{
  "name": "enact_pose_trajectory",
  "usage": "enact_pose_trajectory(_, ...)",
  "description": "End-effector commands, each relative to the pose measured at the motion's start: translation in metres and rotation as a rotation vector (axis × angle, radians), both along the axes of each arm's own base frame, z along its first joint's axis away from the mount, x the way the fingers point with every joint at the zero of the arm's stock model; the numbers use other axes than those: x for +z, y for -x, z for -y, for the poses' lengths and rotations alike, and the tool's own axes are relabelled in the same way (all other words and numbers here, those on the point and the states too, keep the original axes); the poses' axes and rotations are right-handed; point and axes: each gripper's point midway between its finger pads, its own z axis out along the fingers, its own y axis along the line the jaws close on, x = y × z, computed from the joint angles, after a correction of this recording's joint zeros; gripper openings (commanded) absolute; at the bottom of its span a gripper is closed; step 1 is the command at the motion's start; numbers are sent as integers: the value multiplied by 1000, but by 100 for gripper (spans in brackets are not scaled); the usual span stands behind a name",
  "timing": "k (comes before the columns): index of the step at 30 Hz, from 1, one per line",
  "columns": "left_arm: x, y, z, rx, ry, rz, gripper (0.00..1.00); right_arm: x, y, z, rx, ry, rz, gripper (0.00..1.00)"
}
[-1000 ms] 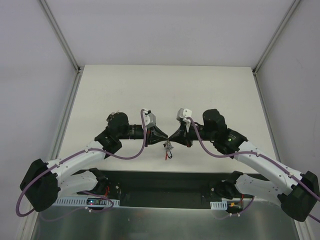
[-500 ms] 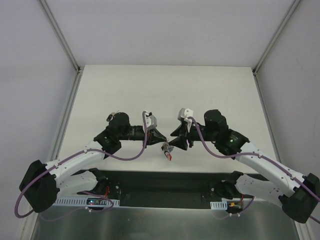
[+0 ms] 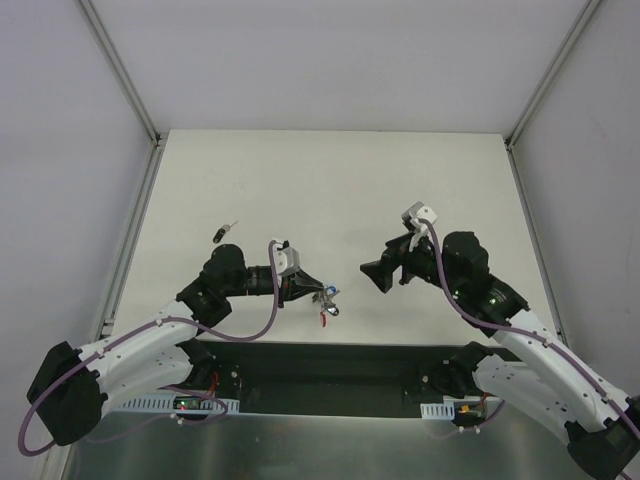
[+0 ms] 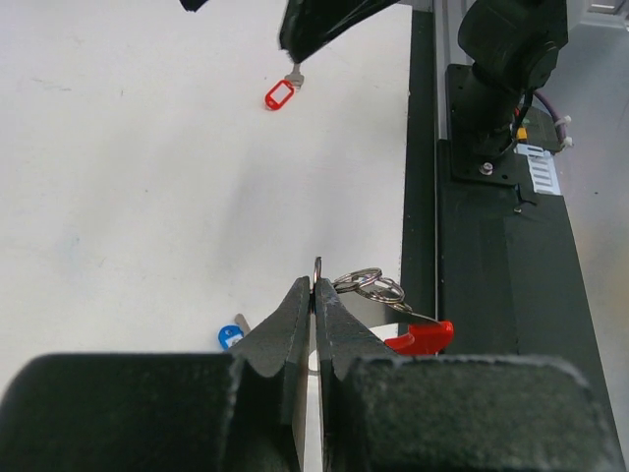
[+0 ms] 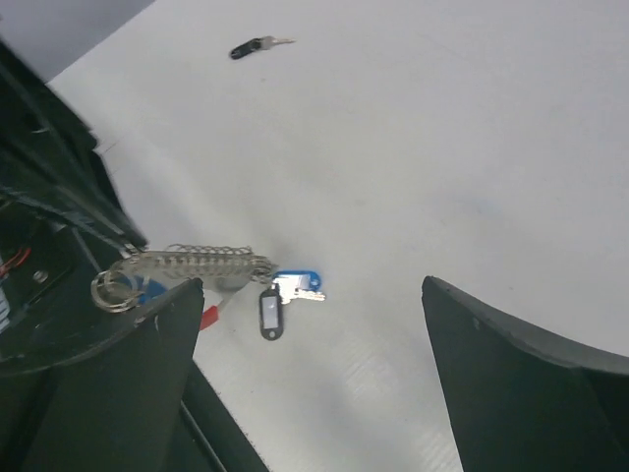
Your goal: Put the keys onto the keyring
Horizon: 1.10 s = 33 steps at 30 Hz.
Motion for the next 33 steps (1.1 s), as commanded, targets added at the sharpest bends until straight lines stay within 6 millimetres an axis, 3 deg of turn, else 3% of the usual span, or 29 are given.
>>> enact_pose_trajectory(1, 28, -9, -2, 45, 48, 106, 0, -15, -26, 46, -326, 24, -77, 96)
enact_pose_trajectory(9, 54, -30, -10, 53, 38, 46, 0, -60, -38, 133, -781, 133, -319, 96)
enact_pose_trajectory(14, 58, -55, -24, 97, 34, 14, 0, -92, -31, 191, -1078, 158, -495, 96)
enact_pose_trajectory(17, 57, -66, -30, 159, 17, 48, 0, -106, -30, 215, -1214, 127, -580, 96)
enact_pose_trajectory(21, 52, -78, -44, 250, -10, 85, 0, -124, -31, 237, -1353, 73, -686, 99)
enact_pose_trajectory(28, 60, -82, -63, 360, -35, 194, 0, -148, -31, 259, -1543, 53, -790, 74)
enact_pose_trajectory(33, 64, -83, -64, 374, -29, 197, 0, -176, -33, 260, -1585, 52, -906, 66)
